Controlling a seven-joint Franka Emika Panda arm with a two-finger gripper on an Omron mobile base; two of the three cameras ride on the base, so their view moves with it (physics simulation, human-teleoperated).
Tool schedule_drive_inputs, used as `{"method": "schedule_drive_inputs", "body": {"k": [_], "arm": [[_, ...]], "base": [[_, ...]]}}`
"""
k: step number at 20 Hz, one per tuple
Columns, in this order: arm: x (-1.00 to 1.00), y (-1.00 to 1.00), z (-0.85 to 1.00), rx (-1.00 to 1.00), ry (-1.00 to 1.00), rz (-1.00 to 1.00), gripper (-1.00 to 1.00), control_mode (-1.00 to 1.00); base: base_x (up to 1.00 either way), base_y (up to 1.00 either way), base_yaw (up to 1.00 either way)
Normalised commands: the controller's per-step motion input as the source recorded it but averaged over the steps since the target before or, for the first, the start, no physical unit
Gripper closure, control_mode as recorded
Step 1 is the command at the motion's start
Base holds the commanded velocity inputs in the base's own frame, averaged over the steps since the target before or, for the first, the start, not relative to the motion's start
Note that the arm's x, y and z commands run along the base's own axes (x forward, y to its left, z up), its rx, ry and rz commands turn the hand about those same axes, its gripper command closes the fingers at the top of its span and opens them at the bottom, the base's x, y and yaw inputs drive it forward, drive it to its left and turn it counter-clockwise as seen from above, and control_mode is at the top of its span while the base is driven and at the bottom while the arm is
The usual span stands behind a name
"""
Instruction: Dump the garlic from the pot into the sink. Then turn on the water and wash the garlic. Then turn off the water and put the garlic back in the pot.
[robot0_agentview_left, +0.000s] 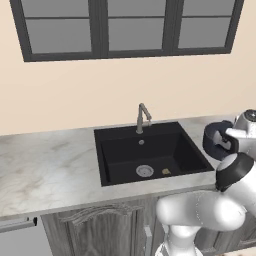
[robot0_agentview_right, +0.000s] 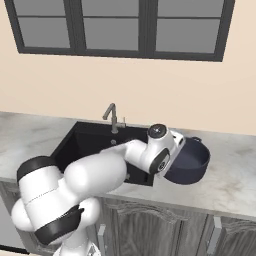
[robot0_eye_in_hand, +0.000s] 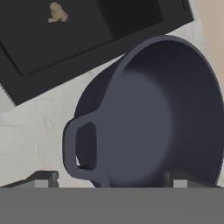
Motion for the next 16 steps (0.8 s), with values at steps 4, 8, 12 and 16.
{"method": "schedule_drive_inputs", "body": {"k": [4,8,12,16], "arm": [[0.00,0.04,0.80,0.00,0.00,0.00,-1.00,-1.00],[0.00,0.28,0.43,0.01,0.01,0.00,-1.00,-1.00],[0.00,0.48,0.17,0.03,0.00,0.00,-1.00,-1.00],[0.00,0.56,0.07,0.04,0.00,0.03,-1.00,-1.00]], "base": [[0.00,0.00,0.00],[0.00,0.00,0.00],[0.00,0.00,0.00],[0.00,0.00,0.00]]}}
